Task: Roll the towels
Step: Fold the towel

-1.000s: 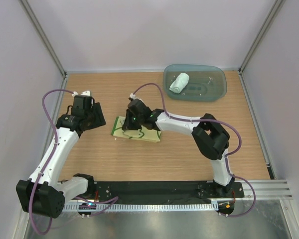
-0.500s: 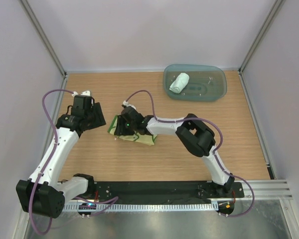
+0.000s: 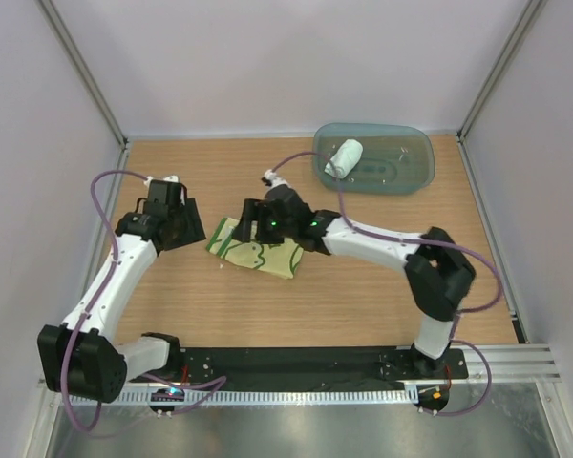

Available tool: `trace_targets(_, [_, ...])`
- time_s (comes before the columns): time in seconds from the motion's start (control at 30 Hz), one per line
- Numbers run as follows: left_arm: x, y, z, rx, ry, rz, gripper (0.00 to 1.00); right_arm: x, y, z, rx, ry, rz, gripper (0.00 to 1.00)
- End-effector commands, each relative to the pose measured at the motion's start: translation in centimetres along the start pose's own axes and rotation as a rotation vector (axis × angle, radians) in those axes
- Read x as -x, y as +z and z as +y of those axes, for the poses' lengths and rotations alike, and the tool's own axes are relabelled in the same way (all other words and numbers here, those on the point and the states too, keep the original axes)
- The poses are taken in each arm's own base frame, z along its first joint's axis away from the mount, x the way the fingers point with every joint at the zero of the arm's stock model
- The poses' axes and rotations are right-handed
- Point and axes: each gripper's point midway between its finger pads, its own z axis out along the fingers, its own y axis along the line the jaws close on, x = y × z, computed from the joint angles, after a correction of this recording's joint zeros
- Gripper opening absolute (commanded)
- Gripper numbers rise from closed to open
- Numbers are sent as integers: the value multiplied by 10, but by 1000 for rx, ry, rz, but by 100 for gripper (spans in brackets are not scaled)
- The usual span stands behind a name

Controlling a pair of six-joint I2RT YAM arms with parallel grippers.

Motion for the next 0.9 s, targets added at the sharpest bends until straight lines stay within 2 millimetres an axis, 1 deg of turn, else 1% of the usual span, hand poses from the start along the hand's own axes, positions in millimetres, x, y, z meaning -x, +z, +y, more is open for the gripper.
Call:
trace_targets(0.0, [5, 4, -11, -34, -28, 26, 56, 22, -53, -38, -85, 37, -89, 75])
trace_targets(0.03, [5, 7, -12, -33, -36, 34, 56, 25, -69, -42, -85, 54, -108, 75])
trace_targets(0.07, [5, 10, -15, -44, -41, 45, 56, 9, -72, -66, -135, 85, -78, 75])
trace_targets(0.1, [9, 11, -20, -53, -49, 51, 56, 5, -77, -79, -161, 100, -71, 75])
trace_targets(0.13, [5, 21, -23, -48, -51, 89, 56, 9, -84, -90, -178, 126, -86, 75])
trace_targets(0.17, [6, 25, -25, -49, -54, 105, 56, -1, -84, -105, -208, 137, -67, 75])
trace_targets(0.2, [10, 30, -30, -54, -59, 113, 56, -6, -84, -109, -211, 142, -53, 75])
trace_targets(0.23, [5, 41, -30, -37, -57, 150, 56, -10, -82, -117, -231, 150, -37, 75])
trace_targets(0.27, [3, 48, -31, -30, -60, 170, 56, -15, -80, -121, -244, 152, -20, 75])
trace_targets(0.3, [4, 53, -38, -53, -69, 187, 56, -21, -78, -124, -252, 156, 1, 75])
trace_targets(0.33, [0, 65, -40, -43, -73, 221, 56, -23, -76, -126, -256, 163, 10, 75])
trace_targets(0.37, [-2, 70, -43, -51, -75, 237, 56, -30, -70, -132, -266, 170, 31, 74])
trace_targets(0.43, [-6, 81, -49, -59, -79, 269, 55, -37, -64, -135, -266, 185, 52, 74])
trace_targets(0.47, [-10, 91, -50, -48, -79, 291, 55, -44, -59, -139, -274, 194, 72, 73])
trace_targets(0.6, [-21, 108, -55, -41, -79, 344, 55, -51, -49, -142, -267, 205, 99, 72])
trace_targets(0.67, [-30, 117, -55, -25, -69, 372, 55, -55, -45, -142, -253, 205, 112, 68])
trace_targets(0.7, [-32, 120, -55, -20, -70, 380, 55, -57, -42, -145, -258, 206, 120, 65])
trace_targets(0.77, [-40, 125, -55, -5, -69, 401, 55, -64, -41, -148, -261, 201, 139, 54])
trace_targets(0.83, [-49, 128, -54, 6, -63, 424, 53, -64, -44, -155, -269, 205, 135, 42])
trace_targets(0.87, [-52, 128, -56, 7, -54, 427, 49, -69, -47, -162, -279, 215, 146, 38])
